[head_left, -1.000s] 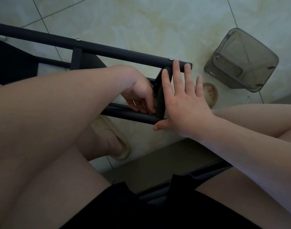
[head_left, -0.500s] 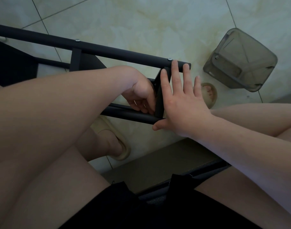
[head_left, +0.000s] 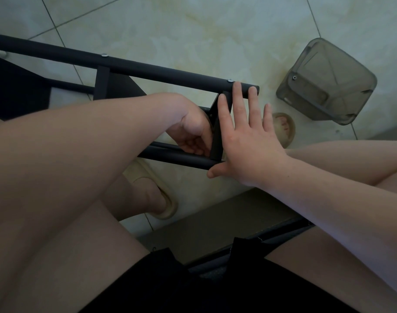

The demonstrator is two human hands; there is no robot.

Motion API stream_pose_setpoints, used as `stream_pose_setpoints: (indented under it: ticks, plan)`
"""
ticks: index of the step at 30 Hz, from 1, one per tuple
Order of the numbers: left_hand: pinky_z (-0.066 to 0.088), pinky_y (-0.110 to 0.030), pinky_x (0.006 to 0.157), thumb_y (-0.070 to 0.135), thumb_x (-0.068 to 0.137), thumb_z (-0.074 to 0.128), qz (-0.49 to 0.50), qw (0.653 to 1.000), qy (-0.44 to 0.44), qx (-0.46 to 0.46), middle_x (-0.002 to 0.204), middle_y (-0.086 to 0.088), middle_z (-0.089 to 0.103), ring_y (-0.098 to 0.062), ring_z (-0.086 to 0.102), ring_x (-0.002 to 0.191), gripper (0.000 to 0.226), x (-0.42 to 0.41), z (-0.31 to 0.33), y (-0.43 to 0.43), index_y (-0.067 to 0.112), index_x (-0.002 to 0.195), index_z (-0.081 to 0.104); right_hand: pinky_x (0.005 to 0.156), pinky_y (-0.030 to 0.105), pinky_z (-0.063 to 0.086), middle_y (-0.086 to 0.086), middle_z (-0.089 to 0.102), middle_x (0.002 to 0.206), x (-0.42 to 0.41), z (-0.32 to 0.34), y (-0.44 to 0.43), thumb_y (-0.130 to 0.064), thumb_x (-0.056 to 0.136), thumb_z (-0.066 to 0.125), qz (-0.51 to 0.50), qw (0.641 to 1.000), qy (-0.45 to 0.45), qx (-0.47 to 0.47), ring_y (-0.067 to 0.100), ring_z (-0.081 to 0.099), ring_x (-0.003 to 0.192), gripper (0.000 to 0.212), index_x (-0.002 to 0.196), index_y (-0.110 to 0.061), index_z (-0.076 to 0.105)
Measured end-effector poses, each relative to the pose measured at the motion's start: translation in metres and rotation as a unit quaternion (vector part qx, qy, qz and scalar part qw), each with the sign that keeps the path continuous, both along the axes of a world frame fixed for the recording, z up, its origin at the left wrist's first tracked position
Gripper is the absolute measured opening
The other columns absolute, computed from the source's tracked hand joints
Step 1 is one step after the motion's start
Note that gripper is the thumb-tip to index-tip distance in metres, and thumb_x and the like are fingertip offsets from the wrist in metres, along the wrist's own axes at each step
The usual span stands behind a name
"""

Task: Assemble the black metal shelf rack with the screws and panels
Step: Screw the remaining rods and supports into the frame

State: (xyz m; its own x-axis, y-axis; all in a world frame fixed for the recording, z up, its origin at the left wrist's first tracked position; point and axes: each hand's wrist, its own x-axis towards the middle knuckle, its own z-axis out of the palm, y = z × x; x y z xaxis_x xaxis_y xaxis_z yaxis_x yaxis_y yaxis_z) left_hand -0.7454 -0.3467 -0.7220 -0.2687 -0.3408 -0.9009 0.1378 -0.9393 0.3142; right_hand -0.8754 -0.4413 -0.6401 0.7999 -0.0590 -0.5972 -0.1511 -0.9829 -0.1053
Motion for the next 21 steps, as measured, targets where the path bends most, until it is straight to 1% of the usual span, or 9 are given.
stream_pose_setpoints:
  ticks: [5, 8, 9, 13, 15, 19, 21]
  plan:
    - [0.049, -0.025, 0.074, -0.002, 0.090, 0.056, 0.023, 1.000, 0.008, -0.001, 0.082, -0.005, 0.064, -0.014, 0.059, 0.074, 0.015, -0.0006, 0.0030, -0.0020, 0.008, 0.096, 0.066, 0.122, 0.063, -0.005, 0.020, -0.035, 0.160, 0.0005, 0.0015, 0.0001, -0.077, 0.066, 0.074, -0.001, 1.000, 0.001, 0.003, 0.045, -0.028, 0.149, 0.149, 0.157, -0.009, -0.023]
    - [0.049, -0.027, 0.077, -0.005, 0.091, 0.054, 0.030, 0.999, 0.010, -0.004, 0.086, -0.007, 0.064, -0.015, 0.060, 0.076, 0.021, 0.0000, 0.0032, -0.0016, 0.006, 0.106, 0.064, 0.122, 0.064, -0.004, 0.020, -0.035, 0.161, 0.0006, 0.0021, 0.0003, -0.076, 0.066, 0.074, 0.000, 1.000, -0.002, 0.004, 0.046, -0.027, 0.149, 0.149, 0.157, -0.008, -0.022]
    - [0.049, -0.027, 0.078, -0.004, 0.091, 0.055, 0.030, 0.999, 0.012, -0.004, 0.086, -0.006, 0.064, -0.014, 0.060, 0.075, 0.021, 0.0000, 0.0035, -0.0016, 0.007, 0.107, 0.064, 0.122, 0.064, -0.004, 0.021, -0.035, 0.161, 0.0006, 0.0022, 0.0003, -0.076, 0.066, 0.074, 0.000, 1.000, -0.001, 0.003, 0.046, -0.027, 0.149, 0.149, 0.157, -0.008, -0.022]
    - [0.048, -0.023, 0.069, 0.006, 0.090, 0.061, 0.012, 1.000, 0.016, 0.005, 0.076, 0.001, 0.067, -0.011, 0.060, 0.069, 0.012, -0.0011, 0.0058, -0.0005, 0.013, 0.093, 0.069, 0.122, 0.064, -0.005, 0.020, -0.036, 0.160, 0.0006, 0.0022, 0.0000, -0.076, 0.067, 0.074, -0.001, 1.000, 0.003, 0.006, 0.046, -0.029, 0.149, 0.149, 0.157, -0.008, -0.023]
    - [0.046, -0.022, 0.066, 0.005, 0.089, 0.062, 0.014, 1.000, 0.014, 0.009, 0.074, 0.001, 0.064, -0.010, 0.058, 0.067, 0.010, -0.0021, 0.0059, -0.0008, 0.013, 0.091, 0.068, 0.122, 0.064, -0.005, 0.020, -0.036, 0.160, 0.0008, 0.0019, -0.0001, -0.077, 0.067, 0.074, 0.000, 1.000, 0.004, 0.005, 0.046, -0.029, 0.149, 0.149, 0.157, -0.009, -0.024]
    - [0.047, -0.023, 0.068, -0.003, 0.091, 0.057, 0.030, 1.000, -0.001, -0.001, 0.080, -0.004, 0.062, -0.013, 0.057, 0.071, 0.015, -0.0032, 0.0060, -0.0029, 0.008, 0.097, 0.066, 0.122, 0.063, -0.005, 0.020, -0.037, 0.160, 0.0008, 0.0010, -0.0003, -0.077, 0.066, 0.073, -0.001, 1.000, 0.005, 0.004, 0.046, -0.029, 0.148, 0.149, 0.156, -0.009, -0.024]
    - [0.048, -0.024, 0.070, -0.005, 0.091, 0.054, 0.047, 0.999, 0.005, 0.002, 0.082, -0.007, 0.061, -0.014, 0.057, 0.072, 0.017, -0.0035, 0.0065, -0.0030, 0.006, 0.098, 0.065, 0.122, 0.064, -0.004, 0.020, -0.036, 0.160, 0.0002, 0.0006, -0.0005, -0.078, 0.067, 0.073, 0.001, 1.000, 0.001, 0.005, 0.047, -0.028, 0.149, 0.149, 0.157, -0.009, -0.023]
